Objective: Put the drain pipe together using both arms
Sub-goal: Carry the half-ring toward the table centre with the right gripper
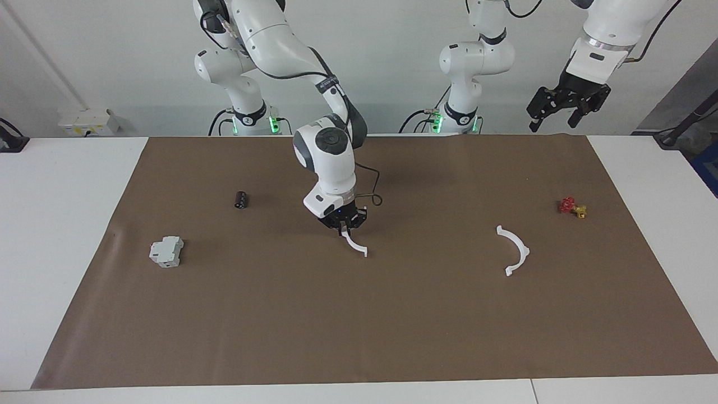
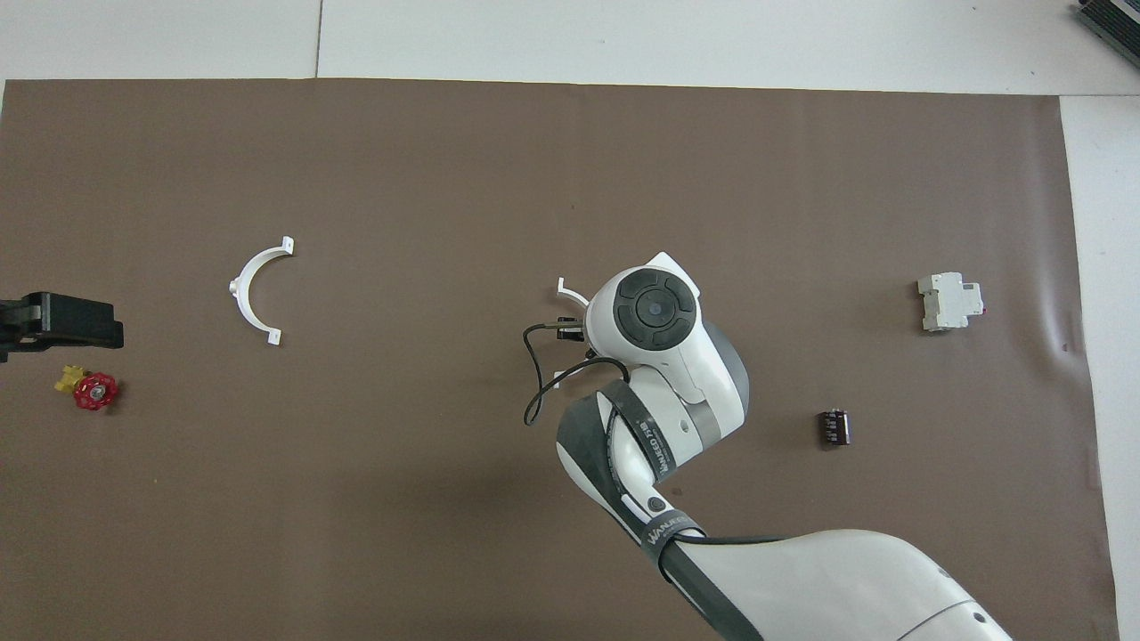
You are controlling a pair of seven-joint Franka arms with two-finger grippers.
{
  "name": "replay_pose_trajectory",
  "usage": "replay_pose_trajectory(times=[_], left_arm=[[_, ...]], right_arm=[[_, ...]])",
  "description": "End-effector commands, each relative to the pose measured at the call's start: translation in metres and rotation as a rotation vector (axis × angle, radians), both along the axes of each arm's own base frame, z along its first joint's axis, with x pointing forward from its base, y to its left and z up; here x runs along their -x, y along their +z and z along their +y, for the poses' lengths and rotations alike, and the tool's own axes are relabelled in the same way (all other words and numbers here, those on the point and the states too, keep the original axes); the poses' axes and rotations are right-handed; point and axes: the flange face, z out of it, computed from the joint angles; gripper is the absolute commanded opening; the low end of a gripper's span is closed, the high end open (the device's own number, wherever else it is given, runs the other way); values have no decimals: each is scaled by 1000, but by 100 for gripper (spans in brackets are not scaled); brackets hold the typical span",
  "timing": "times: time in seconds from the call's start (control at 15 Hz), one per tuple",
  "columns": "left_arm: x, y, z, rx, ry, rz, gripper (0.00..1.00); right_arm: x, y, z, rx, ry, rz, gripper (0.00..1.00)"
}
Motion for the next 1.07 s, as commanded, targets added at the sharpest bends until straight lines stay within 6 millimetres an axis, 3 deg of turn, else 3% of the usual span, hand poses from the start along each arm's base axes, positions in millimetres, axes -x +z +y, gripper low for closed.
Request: replay_pose_trajectory(times=[0.0,0.67,0.74,0.8,0.87,1.0], left_arm=[[2,2,-2,15,-10,-10,100],[2,2,-1,14,-9,-8,100],[2,2,-1,15,-7,-8,100],[3,2,-1,14,-9,-10,100],[3,2,-1,15,-7,-10,100],[2,2,-1,14,-9,-10,100]], right_arm=[[-2,-3,3,0,-19,-27,0],[3,-13,6,42,50,-51,0],[4,-14,6,43,63,-52,6],[4,-13,6,44,78,-53,73],[5,-13,7,44,86,-54,100],[3,-5,8,41,86,-59,100]])
